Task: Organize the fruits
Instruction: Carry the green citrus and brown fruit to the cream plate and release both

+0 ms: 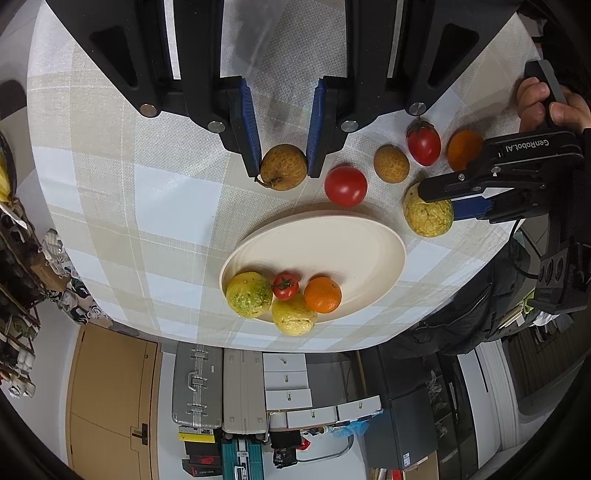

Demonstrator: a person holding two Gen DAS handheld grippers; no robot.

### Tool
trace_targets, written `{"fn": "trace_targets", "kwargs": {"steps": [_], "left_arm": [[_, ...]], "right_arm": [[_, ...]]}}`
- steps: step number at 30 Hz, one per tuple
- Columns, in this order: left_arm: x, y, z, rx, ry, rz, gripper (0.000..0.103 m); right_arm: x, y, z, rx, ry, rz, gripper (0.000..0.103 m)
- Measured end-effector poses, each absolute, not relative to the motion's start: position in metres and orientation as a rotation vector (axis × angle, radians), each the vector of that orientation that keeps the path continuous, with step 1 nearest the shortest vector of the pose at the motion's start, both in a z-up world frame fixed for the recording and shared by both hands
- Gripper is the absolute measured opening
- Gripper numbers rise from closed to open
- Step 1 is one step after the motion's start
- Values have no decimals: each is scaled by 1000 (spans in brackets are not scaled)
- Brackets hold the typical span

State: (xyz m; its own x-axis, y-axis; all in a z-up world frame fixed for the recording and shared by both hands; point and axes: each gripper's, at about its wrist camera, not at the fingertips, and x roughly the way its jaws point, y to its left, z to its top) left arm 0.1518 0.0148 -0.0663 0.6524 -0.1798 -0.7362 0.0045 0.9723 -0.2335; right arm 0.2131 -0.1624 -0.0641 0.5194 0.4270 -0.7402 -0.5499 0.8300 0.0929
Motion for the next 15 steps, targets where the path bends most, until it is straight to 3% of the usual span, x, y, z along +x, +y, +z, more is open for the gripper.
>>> {"fn": "trace_targets", "kwargs": {"steps": [15], "left_arm": [[141, 19, -52, -209, 783, -73, 46]], "right_arm": [[214, -164, -65, -150, 829, 588, 25]]}}
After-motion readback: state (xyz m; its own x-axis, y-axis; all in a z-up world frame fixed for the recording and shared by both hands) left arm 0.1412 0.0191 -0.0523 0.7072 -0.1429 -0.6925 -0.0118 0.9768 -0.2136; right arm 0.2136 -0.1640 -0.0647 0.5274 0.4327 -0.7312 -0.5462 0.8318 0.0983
